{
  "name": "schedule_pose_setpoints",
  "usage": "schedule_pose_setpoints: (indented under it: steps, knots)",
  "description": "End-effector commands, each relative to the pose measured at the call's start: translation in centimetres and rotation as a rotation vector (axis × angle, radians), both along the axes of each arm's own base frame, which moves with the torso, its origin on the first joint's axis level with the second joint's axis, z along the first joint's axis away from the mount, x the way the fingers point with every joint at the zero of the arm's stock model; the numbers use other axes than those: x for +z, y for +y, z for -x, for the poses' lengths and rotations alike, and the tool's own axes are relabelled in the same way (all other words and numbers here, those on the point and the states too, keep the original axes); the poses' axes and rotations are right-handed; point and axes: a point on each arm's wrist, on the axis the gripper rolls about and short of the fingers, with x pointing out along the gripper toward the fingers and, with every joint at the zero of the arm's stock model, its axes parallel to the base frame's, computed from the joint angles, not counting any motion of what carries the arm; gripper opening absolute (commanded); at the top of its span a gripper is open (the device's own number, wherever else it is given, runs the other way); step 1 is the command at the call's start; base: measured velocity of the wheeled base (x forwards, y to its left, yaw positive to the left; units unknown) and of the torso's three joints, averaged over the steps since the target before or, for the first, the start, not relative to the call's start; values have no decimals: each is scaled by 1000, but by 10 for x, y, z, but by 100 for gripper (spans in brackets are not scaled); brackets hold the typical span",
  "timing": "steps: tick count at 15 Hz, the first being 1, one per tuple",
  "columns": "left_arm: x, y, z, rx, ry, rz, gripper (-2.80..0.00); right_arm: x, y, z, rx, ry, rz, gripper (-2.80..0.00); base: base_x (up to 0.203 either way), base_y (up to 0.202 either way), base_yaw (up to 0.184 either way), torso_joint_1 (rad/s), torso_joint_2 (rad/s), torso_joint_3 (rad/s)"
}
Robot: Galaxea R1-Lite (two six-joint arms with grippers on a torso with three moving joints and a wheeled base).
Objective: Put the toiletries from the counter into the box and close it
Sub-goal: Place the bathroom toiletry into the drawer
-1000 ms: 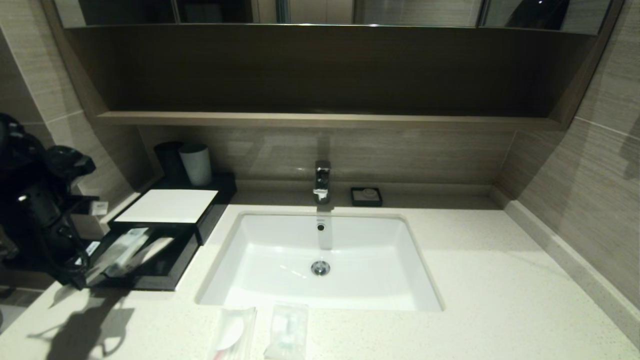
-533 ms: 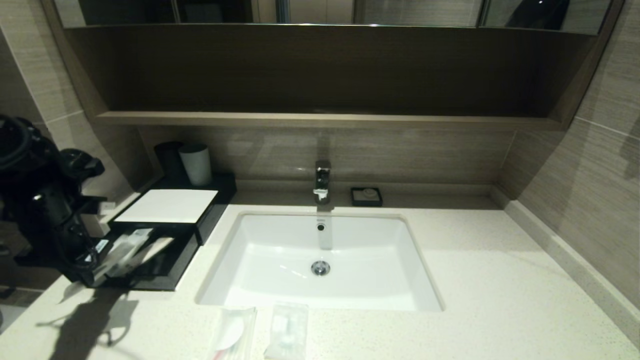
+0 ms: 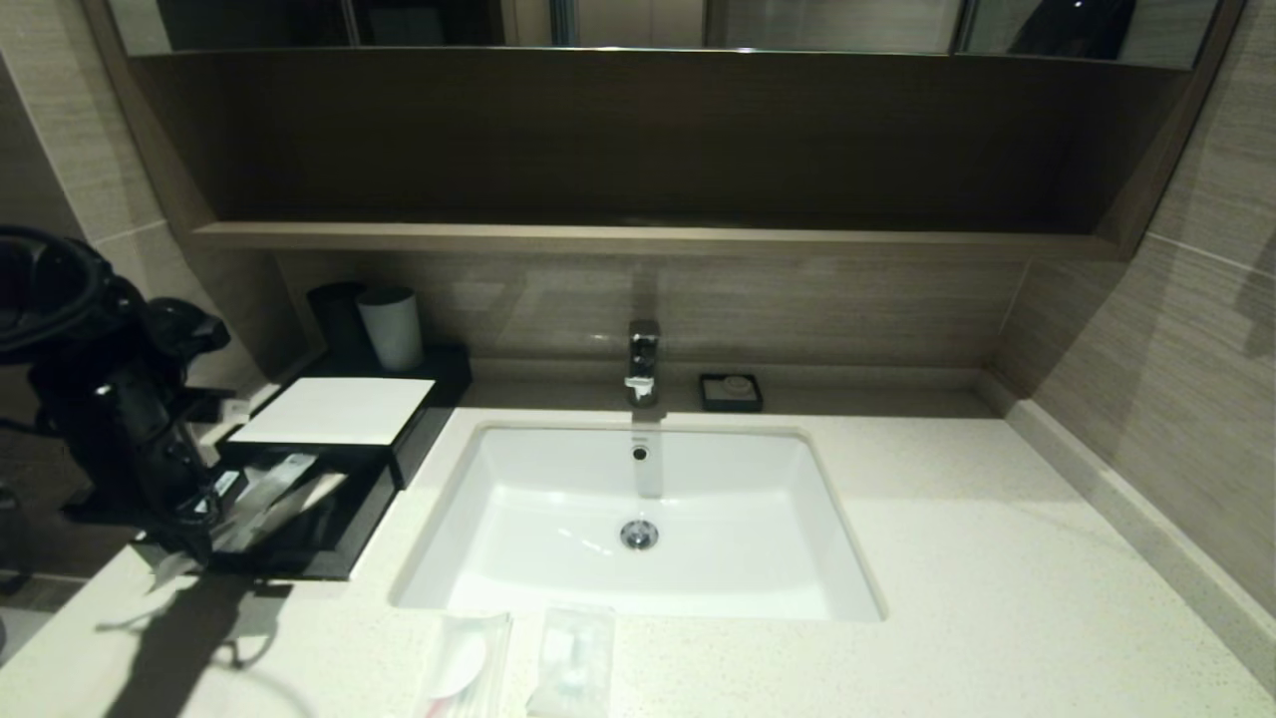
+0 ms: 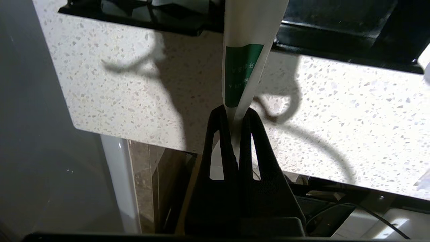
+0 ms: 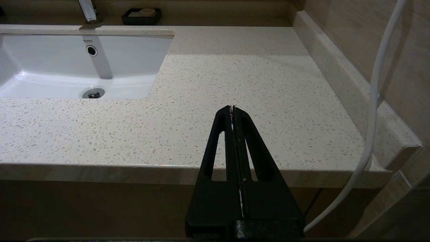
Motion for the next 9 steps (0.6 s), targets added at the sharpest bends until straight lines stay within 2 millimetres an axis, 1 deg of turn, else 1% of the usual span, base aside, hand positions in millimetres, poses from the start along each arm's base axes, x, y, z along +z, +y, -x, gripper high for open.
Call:
schedule_pose_setpoints:
  steps: [1, 5, 9]
  knots:
    - [-6, 1, -7, -3, 15, 6, -280, 0, 0, 0, 0, 1, 0, -280, 0, 0, 0, 0, 0, 0]
    - [-12, 1, -15, -4, 19, 9, -280, 0, 0, 0, 0, 1, 1, -280, 0, 0, 0, 0, 0, 0]
    - [-11, 2, -23, -2, -2, 7, -280, 0, 0, 0, 0, 0, 0, -280, 0, 0, 0, 0, 0, 0]
